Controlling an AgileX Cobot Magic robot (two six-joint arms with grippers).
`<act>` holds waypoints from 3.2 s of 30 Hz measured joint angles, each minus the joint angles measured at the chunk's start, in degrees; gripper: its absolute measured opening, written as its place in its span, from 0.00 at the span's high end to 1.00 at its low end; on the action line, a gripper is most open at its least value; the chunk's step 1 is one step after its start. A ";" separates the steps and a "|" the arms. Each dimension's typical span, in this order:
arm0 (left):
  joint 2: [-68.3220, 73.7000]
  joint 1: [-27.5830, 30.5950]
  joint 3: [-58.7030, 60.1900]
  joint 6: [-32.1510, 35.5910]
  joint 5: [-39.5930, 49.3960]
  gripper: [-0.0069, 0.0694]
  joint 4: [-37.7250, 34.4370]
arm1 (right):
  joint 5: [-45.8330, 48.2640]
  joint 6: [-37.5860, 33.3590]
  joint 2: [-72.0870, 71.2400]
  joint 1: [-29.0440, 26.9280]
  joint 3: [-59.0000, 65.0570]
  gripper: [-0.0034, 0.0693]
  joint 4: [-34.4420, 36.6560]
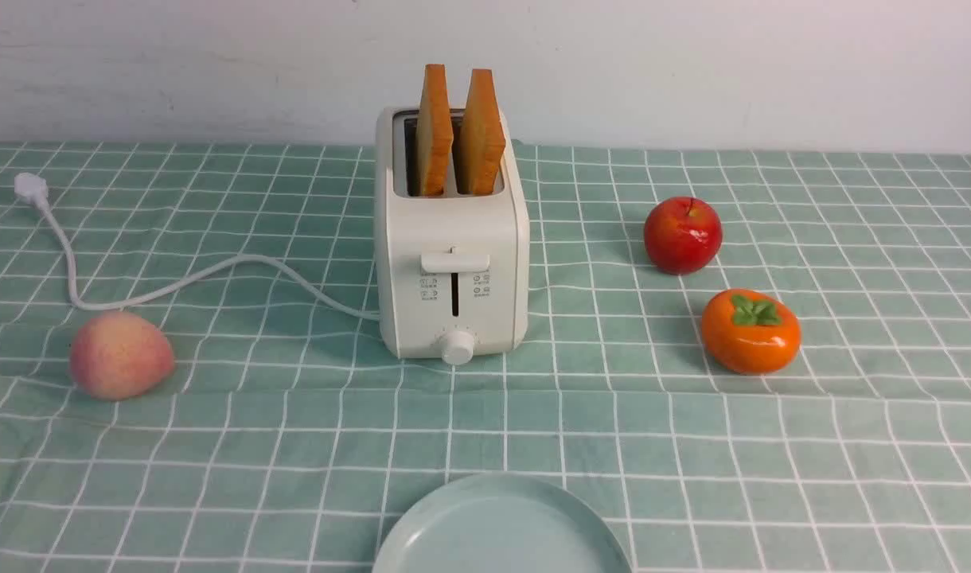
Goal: Take toasted bread from bread machine on blue coffee table place on plate.
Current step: 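Grasp the toast slice in the toaster and pull it up out of the slot with the right gripper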
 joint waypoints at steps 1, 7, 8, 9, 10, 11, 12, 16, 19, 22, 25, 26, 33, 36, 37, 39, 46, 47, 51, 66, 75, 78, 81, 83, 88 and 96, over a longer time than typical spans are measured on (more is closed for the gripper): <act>0.00 0.00 0.00 0.00 0.00 0.60 0.00 | 0.00 0.00 0.00 0.00 0.00 0.62 0.00; 0.00 0.00 0.00 0.00 0.00 0.60 0.00 | 0.00 0.00 0.00 0.00 0.00 0.62 0.00; 0.00 0.00 0.00 0.00 0.00 0.60 0.00 | 0.00 0.00 0.00 0.00 0.00 0.62 0.00; 0.00 0.00 0.00 0.00 0.00 0.60 0.00 | 0.00 0.00 0.00 0.00 0.00 0.62 0.00; 0.00 0.00 0.00 0.00 0.00 0.60 0.00 | 0.00 0.00 0.00 0.00 0.00 0.62 0.00; 0.00 0.00 0.00 0.00 0.00 0.60 0.00 | 0.00 0.00 0.00 0.00 0.00 0.62 0.00; 0.00 0.00 0.00 0.00 0.00 0.60 0.00 | 0.00 0.00 0.00 0.00 0.00 0.62 0.00; 0.00 0.00 0.00 0.00 0.00 0.60 0.00 | 0.00 0.00 0.00 0.00 0.00 0.62 0.00; 0.00 0.00 0.00 0.00 0.00 0.60 0.00 | 0.00 0.00 0.00 0.00 0.00 0.62 0.00; 0.00 0.00 0.00 0.00 0.00 0.60 0.00 | 0.00 0.00 0.00 0.00 0.00 0.62 0.00; 0.00 0.00 0.00 0.00 0.00 0.60 0.00 | 0.00 0.00 0.00 0.00 0.00 0.62 0.00; 0.00 0.00 0.00 0.00 0.00 0.60 0.00 | 0.00 0.00 0.00 0.00 0.00 0.62 0.00; 0.00 0.00 0.00 0.00 0.00 0.60 0.00 | 0.00 0.00 0.00 0.00 0.00 0.62 0.00; 0.00 0.00 0.00 0.00 0.00 0.60 0.00 | 0.00 0.00 0.00 0.00 0.00 0.62 0.00; 0.00 0.00 0.00 0.00 0.00 0.60 0.00 | 0.00 0.00 0.00 0.00 0.00 0.62 0.00; 0.00 0.00 0.00 0.00 0.00 0.60 0.00 | 0.00 0.00 0.00 0.00 0.00 0.62 0.00; 0.00 0.00 0.00 0.00 0.00 0.60 0.00 | 0.00 0.00 0.00 0.00 0.00 0.62 0.00; 0.00 0.00 0.00 0.00 0.00 0.60 0.00 | 0.00 0.00 0.00 0.00 0.00 0.62 0.00; 0.00 0.00 0.00 0.00 -0.01 0.60 0.00 | 0.00 0.00 0.00 0.00 0.00 0.62 0.00; 0.00 0.00 0.00 0.00 -0.01 0.60 -0.02 | 0.00 0.00 0.00 0.00 0.00 0.62 0.00; 0.00 0.00 0.00 0.00 -0.01 0.60 -0.02 | 0.05 0.00 0.00 0.00 0.00 0.62 -1.45; 0.00 0.00 0.00 0.00 -0.01 0.60 -0.02 | 0.11 0.00 0.00 0.00 0.00 0.62 -2.71; 0.00 0.00 0.02 2.33 -0.25 0.60 3.67 | 0.24 0.00 0.00 0.00 0.00 0.62 -3.52; 0.00 0.00 0.12 4.46 -0.40 0.60 7.80 | 0.28 0.00 0.00 0.00 0.00 0.62 -3.65; 0.00 0.00 0.30 5.82 -0.53 0.60 13.75 | 0.28 0.00 0.00 0.00 0.00 0.62 -3.65; 0.00 0.00 0.65 4.11 -5.70 0.60 14.43 | -1.57 0.00 0.00 0.00 0.33 0.62 -7.60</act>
